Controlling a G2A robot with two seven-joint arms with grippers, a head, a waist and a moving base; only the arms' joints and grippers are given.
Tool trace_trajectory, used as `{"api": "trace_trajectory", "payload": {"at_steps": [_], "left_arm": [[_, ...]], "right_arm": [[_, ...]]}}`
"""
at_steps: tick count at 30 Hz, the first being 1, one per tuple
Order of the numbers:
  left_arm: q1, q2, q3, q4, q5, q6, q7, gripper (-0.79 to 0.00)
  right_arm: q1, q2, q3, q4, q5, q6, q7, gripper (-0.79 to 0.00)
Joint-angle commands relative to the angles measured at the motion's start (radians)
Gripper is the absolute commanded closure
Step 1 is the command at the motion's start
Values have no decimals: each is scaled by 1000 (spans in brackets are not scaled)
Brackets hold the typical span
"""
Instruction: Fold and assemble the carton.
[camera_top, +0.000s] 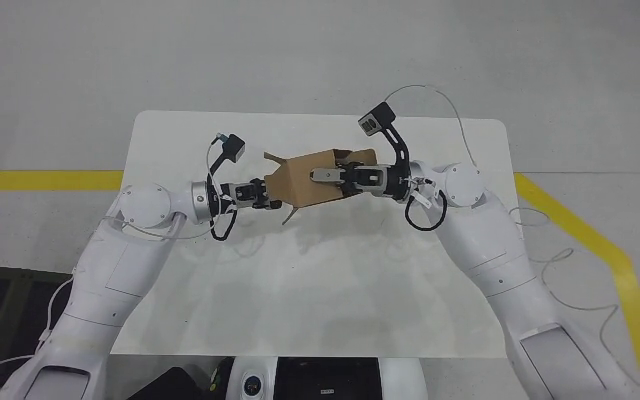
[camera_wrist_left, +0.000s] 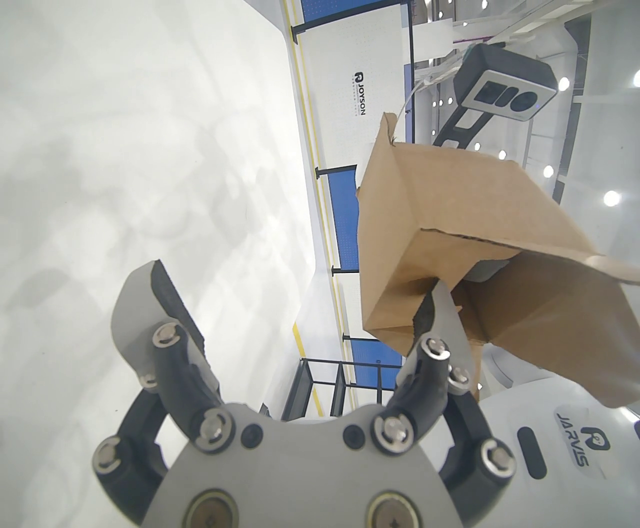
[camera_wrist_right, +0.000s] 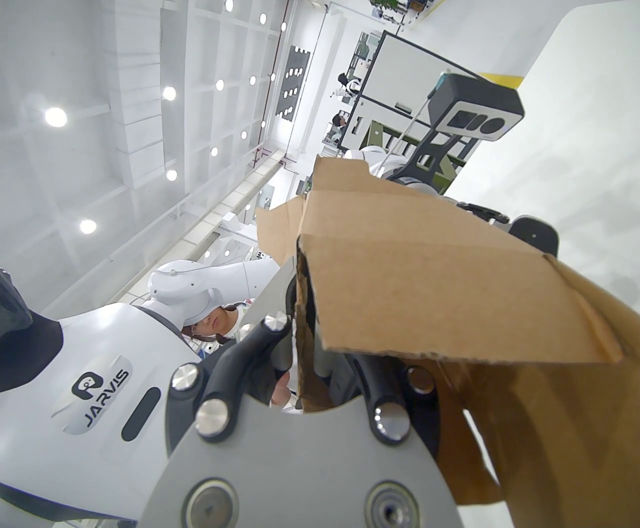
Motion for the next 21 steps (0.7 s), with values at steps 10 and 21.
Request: {"api": "trace_trajectory", "payload": {"at_steps": [10,21], "left_arm": [[12,3,-14,10,9,3,3,-785],[68,9,-6,-66,62,11,-14,-785]], "right_arm": [[1,4,41,36,-33,-2,-82,0],[-21,10,74,17,-92,43,-202,0]]}}
